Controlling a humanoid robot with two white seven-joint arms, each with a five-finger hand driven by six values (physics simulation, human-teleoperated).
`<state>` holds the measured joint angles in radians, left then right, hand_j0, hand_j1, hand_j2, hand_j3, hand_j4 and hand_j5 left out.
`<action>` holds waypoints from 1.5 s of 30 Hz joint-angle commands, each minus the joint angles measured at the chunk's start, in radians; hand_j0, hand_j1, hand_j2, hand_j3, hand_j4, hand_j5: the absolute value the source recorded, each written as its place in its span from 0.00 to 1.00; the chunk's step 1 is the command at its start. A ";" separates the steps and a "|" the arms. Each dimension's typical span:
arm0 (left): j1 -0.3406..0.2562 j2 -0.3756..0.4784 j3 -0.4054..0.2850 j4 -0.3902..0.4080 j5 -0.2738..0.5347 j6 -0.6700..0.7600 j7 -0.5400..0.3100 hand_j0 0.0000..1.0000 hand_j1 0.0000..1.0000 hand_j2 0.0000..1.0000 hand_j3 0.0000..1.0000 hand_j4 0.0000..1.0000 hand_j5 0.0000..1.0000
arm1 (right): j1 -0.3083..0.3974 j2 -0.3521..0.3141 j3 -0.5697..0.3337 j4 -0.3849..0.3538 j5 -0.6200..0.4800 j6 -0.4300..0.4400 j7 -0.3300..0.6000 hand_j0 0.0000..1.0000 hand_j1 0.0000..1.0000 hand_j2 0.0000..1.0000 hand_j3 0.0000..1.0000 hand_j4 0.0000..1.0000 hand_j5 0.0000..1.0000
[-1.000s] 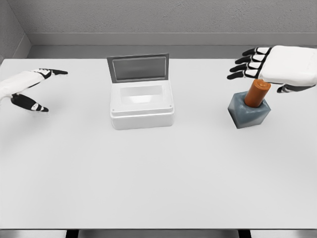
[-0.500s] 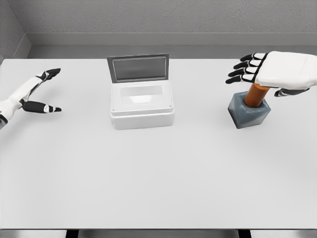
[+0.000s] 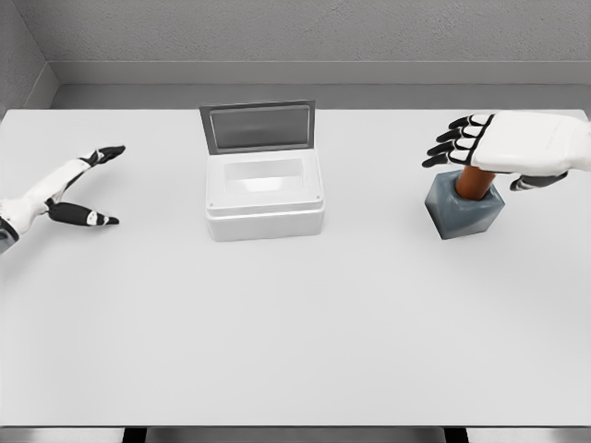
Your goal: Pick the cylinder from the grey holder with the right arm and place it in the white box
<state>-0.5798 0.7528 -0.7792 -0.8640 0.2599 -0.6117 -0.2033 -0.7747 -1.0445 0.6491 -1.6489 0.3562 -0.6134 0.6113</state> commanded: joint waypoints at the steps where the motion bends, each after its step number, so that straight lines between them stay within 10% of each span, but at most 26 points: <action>1: 0.000 0.000 -0.009 -0.001 0.005 0.001 -0.001 1.00 1.00 1.00 1.00 1.00 1.00 | 0.000 0.026 0.003 0.037 0.021 0.003 0.000 1.00 1.00 1.00 1.00 1.00 1.00; 45: -0.031 0.013 -0.106 0.005 -0.005 0.001 -0.016 1.00 1.00 1.00 1.00 1.00 1.00 | -0.015 0.155 0.024 0.251 0.167 0.003 0.000 1.00 1.00 1.00 1.00 1.00 1.00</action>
<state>-0.6090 0.7642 -0.8851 -0.8586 0.2539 -0.6111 -0.2186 -0.7900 -0.8961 0.6725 -1.4056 0.5192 -0.6133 0.6113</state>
